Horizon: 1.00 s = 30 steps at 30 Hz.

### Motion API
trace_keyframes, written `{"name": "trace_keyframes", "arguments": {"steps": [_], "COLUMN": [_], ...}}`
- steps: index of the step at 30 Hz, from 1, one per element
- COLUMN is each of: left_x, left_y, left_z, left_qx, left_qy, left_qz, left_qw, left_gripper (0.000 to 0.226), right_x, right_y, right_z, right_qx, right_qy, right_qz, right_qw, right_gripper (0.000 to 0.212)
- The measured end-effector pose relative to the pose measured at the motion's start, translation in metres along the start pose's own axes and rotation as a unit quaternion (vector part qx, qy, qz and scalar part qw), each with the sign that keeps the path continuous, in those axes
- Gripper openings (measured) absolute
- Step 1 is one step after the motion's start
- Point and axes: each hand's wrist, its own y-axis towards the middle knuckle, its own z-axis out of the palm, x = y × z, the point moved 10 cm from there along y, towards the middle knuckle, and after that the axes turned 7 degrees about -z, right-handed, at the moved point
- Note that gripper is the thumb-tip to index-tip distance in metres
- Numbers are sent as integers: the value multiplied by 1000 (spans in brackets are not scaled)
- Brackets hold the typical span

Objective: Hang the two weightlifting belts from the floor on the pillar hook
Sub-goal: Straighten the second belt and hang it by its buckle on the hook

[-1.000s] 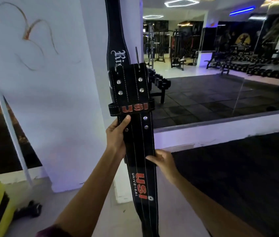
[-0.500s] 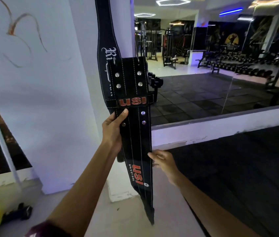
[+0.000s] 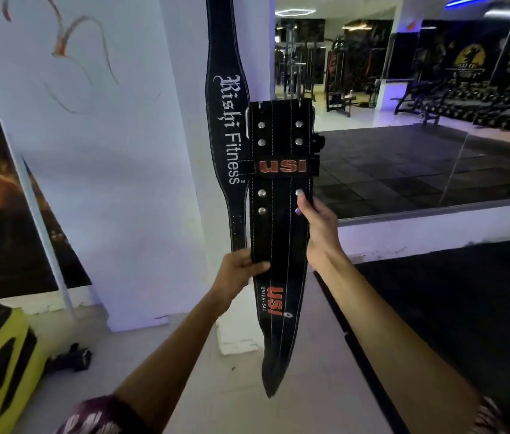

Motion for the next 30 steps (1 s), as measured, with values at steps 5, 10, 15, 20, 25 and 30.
{"name": "trace_keyframes", "arguments": {"steps": [5,10,15,20,25,30], "left_x": [10,25,81,-52,-67,-81], "left_y": [2,5,-10,15,21,17], "left_z": [8,10,17,2,6,6], "left_qx": [11,-6,50,-9,-38,-62], "left_qy": [83,-12,121,-142,-277,-308], "left_qz": [-10,-34,-76,24,-68,-39], "left_qw": [996,999,988,989,958,949], "left_gripper": [21,8,20,40,41,40], "right_x": [-11,-17,-18,-27,-23,-53], "right_y": [2,4,0,-3,-12,-34], "right_z": [-9,-12,-16,-7,-9,-34], "right_qx": [-20,-30,-4,50,84,135], "right_qy": [-5,-15,-25,-12,-33,-101], "right_qz": [14,9,-3,12,-18,11], "right_qw": [1000,999,1000,999,996,986], "right_gripper": [9,8,9,12,21,26]}}
